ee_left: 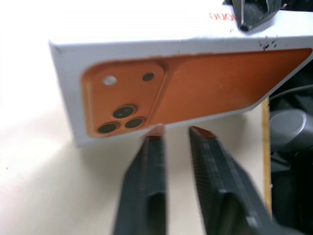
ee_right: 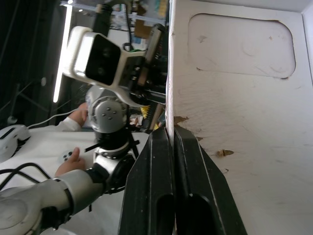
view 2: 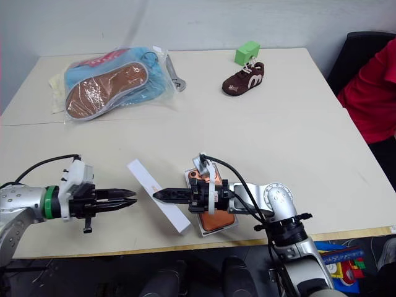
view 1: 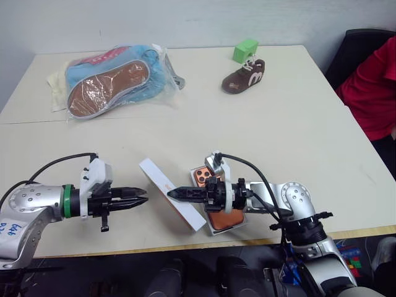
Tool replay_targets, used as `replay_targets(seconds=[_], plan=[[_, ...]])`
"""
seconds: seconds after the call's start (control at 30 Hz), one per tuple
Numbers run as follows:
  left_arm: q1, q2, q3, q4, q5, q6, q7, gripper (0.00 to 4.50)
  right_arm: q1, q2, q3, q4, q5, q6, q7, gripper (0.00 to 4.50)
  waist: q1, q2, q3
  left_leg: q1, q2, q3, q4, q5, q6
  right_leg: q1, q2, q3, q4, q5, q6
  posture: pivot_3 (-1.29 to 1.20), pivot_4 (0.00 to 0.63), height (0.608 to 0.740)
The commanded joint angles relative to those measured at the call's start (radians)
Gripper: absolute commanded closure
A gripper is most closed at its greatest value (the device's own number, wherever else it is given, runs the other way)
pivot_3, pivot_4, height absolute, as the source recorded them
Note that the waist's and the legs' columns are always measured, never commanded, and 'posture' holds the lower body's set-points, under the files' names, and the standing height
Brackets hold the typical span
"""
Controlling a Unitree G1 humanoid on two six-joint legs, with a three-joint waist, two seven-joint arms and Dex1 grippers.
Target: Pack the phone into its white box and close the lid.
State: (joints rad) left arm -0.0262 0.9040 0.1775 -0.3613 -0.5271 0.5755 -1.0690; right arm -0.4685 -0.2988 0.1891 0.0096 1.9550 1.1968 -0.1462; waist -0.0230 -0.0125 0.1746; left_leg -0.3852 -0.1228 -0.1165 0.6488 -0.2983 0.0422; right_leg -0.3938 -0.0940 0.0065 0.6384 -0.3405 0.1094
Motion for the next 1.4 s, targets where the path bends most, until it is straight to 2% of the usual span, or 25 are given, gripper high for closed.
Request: replay_targets(seconds=[0.03,0.23,0.33,0.53,0.77,0.87,0.93,0.97,1.1,1.17,1.3,1.4], plan=[[-0.061,-0.020,-0.085,0.045,0.078,-0.062,0.020,4.48,0.037,-0.036,-0.017,-0.056,0.017,-0.015,-0.030,4.50,0.001,0.001,0.000,0.000,0.000,0.000,0.000,0.000,0.000,0.000,0.000,0.000,0.000,0.000,0.000,0.00,0.150,0.740],[-0.220,-0.116,-0.249,0.157,0.159,-0.130,0.004,4.48,0.098,-0.114,-0.016,-0.170,0.004,-0.068,-0.050,4.50,0.019,0.001,-0.001,0.000,-0.001,0.000,0.000,0.000,0.000,0.000,0.000,0.000,-0.001,0.000,0.000,0.00,0.150,0.740],[-0.287,-0.161,-0.298,0.207,0.177,-0.150,-0.010,4.50,0.126,-0.146,-0.012,-0.211,0.012,-0.092,-0.054,3.91,0.022,0.001,-0.001,0.000,-0.001,0.000,0.000,0.000,0.001,0.000,0.000,0.000,0.000,0.000,0.000,0.00,0.150,0.740],[-0.385,-0.228,-0.361,0.297,0.210,-0.199,-0.052,4.50,0.191,-0.254,-0.064,-0.323,-0.012,-0.150,-0.072,1.96,0.023,0.000,-0.001,0.000,-0.001,0.000,0.001,0.000,0.001,0.001,0.000,0.000,-0.001,0.000,0.000,0.00,0.150,0.740],[-0.460,-0.304,-0.414,0.360,0.228,-0.235,-0.094,4.50,0.272,-0.519,-0.321,-0.457,0.013,-0.160,0.107,1.96,0.029,0.000,-0.001,-0.002,-0.001,0.000,0.001,0.000,0.001,0.001,0.000,0.000,-0.003,0.000,0.001,0.00,0.150,0.740],[-0.508,-0.361,-0.437,0.405,0.248,-0.254,-0.085,4.50,0.311,-0.604,-0.443,-0.502,0.001,-0.125,0.258,1.96,0.038,0.000,-0.001,-0.002,-0.001,0.000,0.002,0.000,0.001,0.001,-0.001,-0.001,-0.005,0.000,0.001,0.00,0.150,0.740],[-0.527,-0.384,-0.436,0.426,0.256,-0.268,-0.080,4.50,0.340,-0.649,-0.468,-0.568,-0.098,-0.093,0.372,2.32,0.044,0.000,-0.001,-0.002,-0.001,0.000,0.002,0.000,0.001,0.002,0.000,-0.001,-0.009,0.000,0.001,0.00,0.150,0.740],[-0.533,-0.391,-0.428,0.431,0.252,-0.267,-0.079,4.50,0.361,-0.677,-0.457,-0.630,-0.213,-0.093,0.461,2.45,0.043,0.000,-0.002,-0.002,0.000,0.001,0.002,0.000,0.002,0.002,0.000,-0.001,-0.010,0.001,0.002,0.00,0.150,0.740],[-0.564,-0.387,-0.385,0.432,0.206,-0.217,-0.104,4.50,0.451,-0.790,-0.336,-0.793,-0.660,-0.207,0.743,3.86,0.047,-0.001,-0.002,-0.002,0.001,0.001,0.002,0.000,0.002,0.001,0.001,-0.001,-0.010,0.001,0.002,0.00,0.150,0.740],[-0.573,-0.341,-0.380,0.425,0.180,-0.176,-0.174,4.50,0.497,-0.835,-0.255,-0.815,-0.847,-0.297,0.858,4.47,0.047,-0.001,-0.002,-0.003,0.001,0.001,0.003,-0.001,0.002,0.000,0.001,-0.001,-0.009,0.001,0.002,0.00,0.150,0.740],[-0.574,-0.268,-0.435,0.476,0.264,-0.272,-0.257,4.50,0.549,-0.846,-0.128,-0.781,-1.118,-0.441,0.948,4.47,0.046,0.000,-0.002,-0.002,0.000,0.002,0.003,-0.001,0.002,0.001,0.001,0.000,-0.009,0.001,0.002,0.00,0.150,0.740],[-0.586,-0.290,-0.471,0.529,0.320,-0.345,-0.249,4.50,0.557,-0.814,-0.068,-0.731,-1.233,-0.492,0.962,4.47,0.050,-0.001,-0.002,-0.002,0.000,0.002,0.004,-0.001,0.002,0.001,0.000,0.000,-0.009,0.001,0.002,0.00,0.150,0.740]])
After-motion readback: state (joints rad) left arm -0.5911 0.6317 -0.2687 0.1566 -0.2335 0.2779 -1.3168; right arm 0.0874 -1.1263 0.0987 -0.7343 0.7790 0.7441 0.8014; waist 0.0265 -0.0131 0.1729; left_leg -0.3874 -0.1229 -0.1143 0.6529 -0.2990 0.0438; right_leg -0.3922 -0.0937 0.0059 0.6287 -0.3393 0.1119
